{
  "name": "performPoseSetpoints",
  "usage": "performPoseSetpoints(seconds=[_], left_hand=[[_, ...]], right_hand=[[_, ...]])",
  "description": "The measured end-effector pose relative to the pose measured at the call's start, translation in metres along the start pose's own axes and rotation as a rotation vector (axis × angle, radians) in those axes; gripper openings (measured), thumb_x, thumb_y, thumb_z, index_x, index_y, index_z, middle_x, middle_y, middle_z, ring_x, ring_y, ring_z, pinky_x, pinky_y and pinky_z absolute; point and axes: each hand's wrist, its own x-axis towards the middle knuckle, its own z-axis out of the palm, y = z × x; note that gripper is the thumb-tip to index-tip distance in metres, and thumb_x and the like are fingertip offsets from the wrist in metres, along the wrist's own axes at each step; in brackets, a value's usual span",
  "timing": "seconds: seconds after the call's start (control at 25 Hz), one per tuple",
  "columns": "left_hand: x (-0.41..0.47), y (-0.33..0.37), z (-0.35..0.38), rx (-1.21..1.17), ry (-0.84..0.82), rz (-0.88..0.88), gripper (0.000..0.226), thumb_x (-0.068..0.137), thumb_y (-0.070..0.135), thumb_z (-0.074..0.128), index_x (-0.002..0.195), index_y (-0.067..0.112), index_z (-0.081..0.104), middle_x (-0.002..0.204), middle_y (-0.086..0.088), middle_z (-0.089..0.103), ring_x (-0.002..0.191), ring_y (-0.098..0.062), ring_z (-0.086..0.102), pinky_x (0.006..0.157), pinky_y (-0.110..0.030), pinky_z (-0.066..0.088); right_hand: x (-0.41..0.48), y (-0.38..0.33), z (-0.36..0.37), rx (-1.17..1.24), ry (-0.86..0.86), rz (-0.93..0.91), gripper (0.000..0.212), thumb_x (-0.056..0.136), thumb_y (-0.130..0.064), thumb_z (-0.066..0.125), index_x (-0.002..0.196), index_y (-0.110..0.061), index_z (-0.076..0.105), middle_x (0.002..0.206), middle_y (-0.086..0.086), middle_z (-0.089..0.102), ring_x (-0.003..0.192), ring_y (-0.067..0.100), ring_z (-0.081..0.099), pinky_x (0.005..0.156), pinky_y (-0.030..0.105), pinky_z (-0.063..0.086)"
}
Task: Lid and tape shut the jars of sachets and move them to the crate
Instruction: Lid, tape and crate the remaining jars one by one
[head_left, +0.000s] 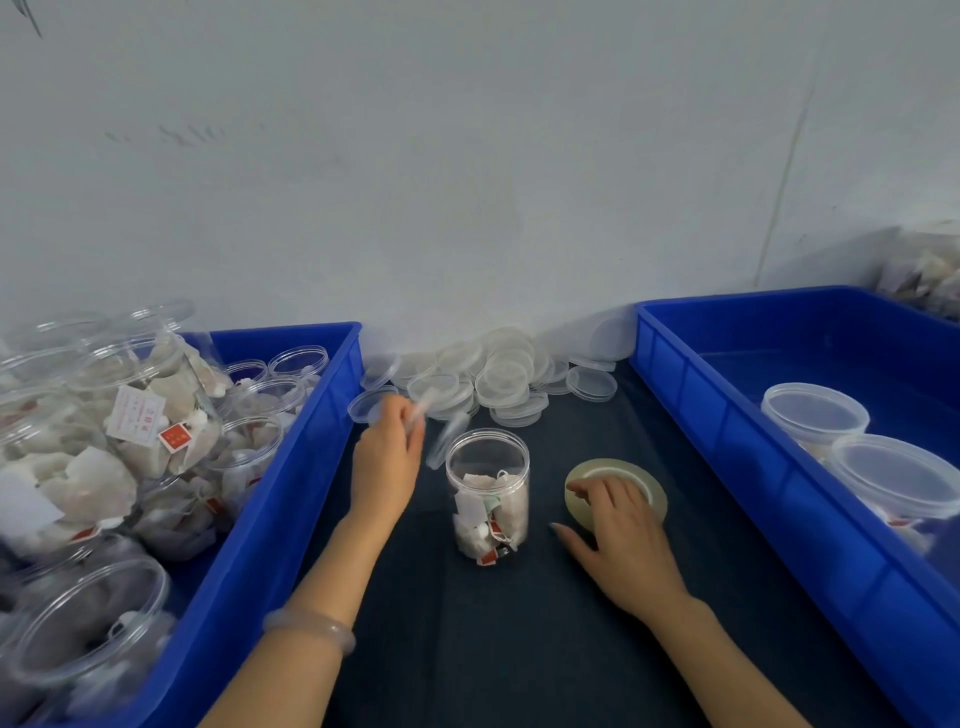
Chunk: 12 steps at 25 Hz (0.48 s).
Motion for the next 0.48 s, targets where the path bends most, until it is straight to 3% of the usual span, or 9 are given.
performPoseSetpoints(seconds=[0.08, 0.12, 0.24, 0.28, 0.32, 0.4, 0.48], left_hand=[[-0.009, 0.001, 0.000, 0.144, -0.130, 0.081, 0.014, 0.100, 0.020, 0.056, 0.102, 0.010, 0.048, 0.071, 0.004, 0.053, 0.056, -0.013, 0.054, 0.050, -0.017, 0.037], [-0.012, 0.003, 0.000, 0.085, -0.093, 0.022, 0.015, 0.100, 0.021, 0.057, 0.104, 0.009, 0.048, 0.075, 0.002, 0.056, 0.060, -0.015, 0.056, 0.052, -0.017, 0.038], [-0.005, 0.019, -0.016, -0.455, 0.296, -0.309, 0.023, 0.099, 0.028, 0.059, 0.114, 0.012, 0.051, 0.103, 0.003, 0.061, 0.087, -0.014, 0.062, 0.062, -0.013, 0.043], [-0.001, 0.024, -0.023, -0.602, 0.344, -0.355, 0.022, 0.099, 0.031, 0.059, 0.115, 0.017, 0.054, 0.109, 0.008, 0.061, 0.092, -0.010, 0.063, 0.067, -0.013, 0.046], [0.004, 0.028, -0.028, -0.742, 0.308, -0.378, 0.018, 0.099, 0.031, 0.059, 0.114, 0.022, 0.058, 0.111, 0.013, 0.063, 0.094, -0.005, 0.064, 0.071, -0.014, 0.049], [0.013, 0.042, -0.034, -0.953, -0.015, -0.392, 0.017, 0.097, 0.020, 0.061, 0.109, 0.030, 0.069, 0.109, 0.017, 0.068, 0.096, -0.001, 0.065, 0.077, -0.017, 0.052], [0.014, 0.060, -0.029, -0.703, -0.378, -0.262, 0.028, 0.096, 0.010, 0.059, 0.108, 0.032, 0.070, 0.107, 0.024, 0.066, 0.105, 0.001, 0.060, 0.088, -0.017, 0.047]], right_hand=[[0.002, -0.015, 0.002, 0.102, 0.001, -0.052, 0.061, 0.086, -0.054, 0.066, 0.135, -0.021, 0.051, 0.129, -0.008, 0.052, 0.124, 0.012, 0.045, 0.105, 0.028, 0.040], [0.003, -0.022, 0.004, 0.190, -0.011, -0.068, 0.067, 0.084, -0.056, 0.067, 0.138, -0.021, 0.047, 0.133, -0.010, 0.050, 0.127, 0.008, 0.042, 0.107, 0.027, 0.038], [0.003, -0.040, 0.008, 0.495, -0.066, -0.031, 0.087, 0.075, -0.062, 0.070, 0.147, -0.027, 0.036, 0.140, -0.021, 0.044, 0.132, -0.007, 0.035, 0.109, 0.014, 0.030], [0.004, -0.045, 0.010, 0.566, -0.073, -0.007, 0.092, 0.071, -0.063, 0.072, 0.148, -0.030, 0.033, 0.140, -0.024, 0.044, 0.132, -0.009, 0.036, 0.107, 0.011, 0.029], [0.006, -0.049, 0.013, 0.627, -0.077, 0.017, 0.095, 0.068, -0.063, 0.075, 0.147, -0.034, 0.032, 0.139, -0.026, 0.045, 0.131, -0.009, 0.038, 0.105, 0.010, 0.031], [0.011, -0.061, 0.018, 0.729, -0.089, 0.048, 0.096, 0.063, -0.057, 0.080, 0.144, -0.045, 0.029, 0.134, -0.033, 0.048, 0.127, -0.010, 0.044, 0.100, 0.011, 0.038], [0.015, -0.072, 0.024, 0.816, -0.095, 0.074, 0.095, 0.062, -0.053, 0.081, 0.138, -0.057, 0.023, 0.129, -0.041, 0.048, 0.121, -0.015, 0.047, 0.092, 0.005, 0.041]])
